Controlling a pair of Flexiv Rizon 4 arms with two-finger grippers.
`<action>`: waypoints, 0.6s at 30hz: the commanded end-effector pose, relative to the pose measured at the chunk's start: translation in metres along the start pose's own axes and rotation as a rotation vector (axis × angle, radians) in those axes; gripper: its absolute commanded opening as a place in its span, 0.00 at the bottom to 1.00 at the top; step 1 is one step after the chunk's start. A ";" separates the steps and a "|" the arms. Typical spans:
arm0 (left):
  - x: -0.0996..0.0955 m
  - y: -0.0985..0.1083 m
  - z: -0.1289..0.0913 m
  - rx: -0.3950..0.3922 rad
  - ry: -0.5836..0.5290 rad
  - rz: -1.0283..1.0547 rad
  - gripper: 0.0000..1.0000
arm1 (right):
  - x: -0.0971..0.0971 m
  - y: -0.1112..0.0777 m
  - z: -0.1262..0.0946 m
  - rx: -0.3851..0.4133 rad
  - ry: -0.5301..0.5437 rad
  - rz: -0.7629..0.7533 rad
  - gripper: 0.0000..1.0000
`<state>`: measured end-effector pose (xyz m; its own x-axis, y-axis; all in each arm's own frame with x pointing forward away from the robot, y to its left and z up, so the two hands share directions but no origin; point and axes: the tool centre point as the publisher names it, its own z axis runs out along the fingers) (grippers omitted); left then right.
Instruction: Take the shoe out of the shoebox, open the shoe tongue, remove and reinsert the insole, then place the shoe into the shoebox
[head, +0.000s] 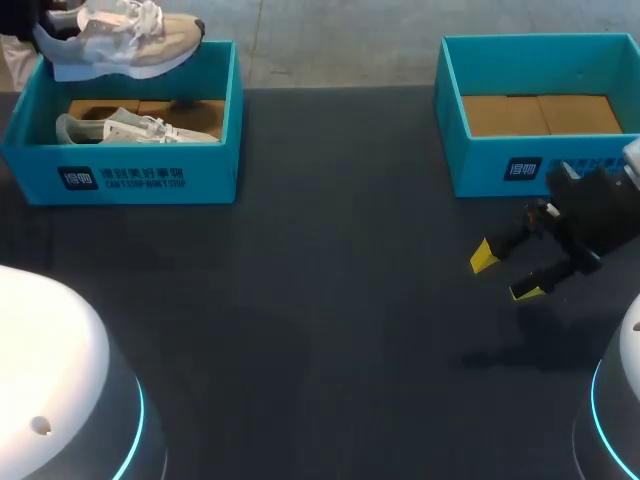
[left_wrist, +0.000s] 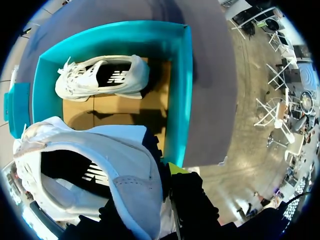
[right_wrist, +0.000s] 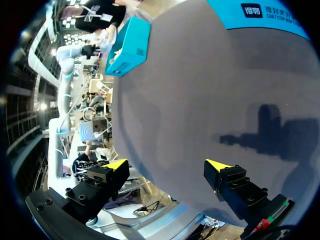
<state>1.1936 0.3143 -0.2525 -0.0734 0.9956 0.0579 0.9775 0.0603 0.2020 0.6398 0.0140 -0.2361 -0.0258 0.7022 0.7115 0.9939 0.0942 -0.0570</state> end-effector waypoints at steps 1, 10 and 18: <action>-0.003 0.003 0.009 0.007 0.004 0.015 0.00 | 0.000 -0.001 0.001 -0.003 -0.003 0.001 1.00; -0.007 0.005 0.025 0.025 0.036 0.024 0.00 | 0.000 -0.001 0.001 -0.003 -0.003 0.001 1.00; -0.009 0.003 0.038 0.043 0.058 0.028 0.00 | 0.000 -0.001 0.001 -0.003 -0.003 0.001 1.00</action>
<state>1.1978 0.3089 -0.2867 -0.0557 0.9913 0.1188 0.9856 0.0356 0.1652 0.6398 0.0140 -0.2361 -0.0258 0.7022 0.7115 0.9939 0.0942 -0.0570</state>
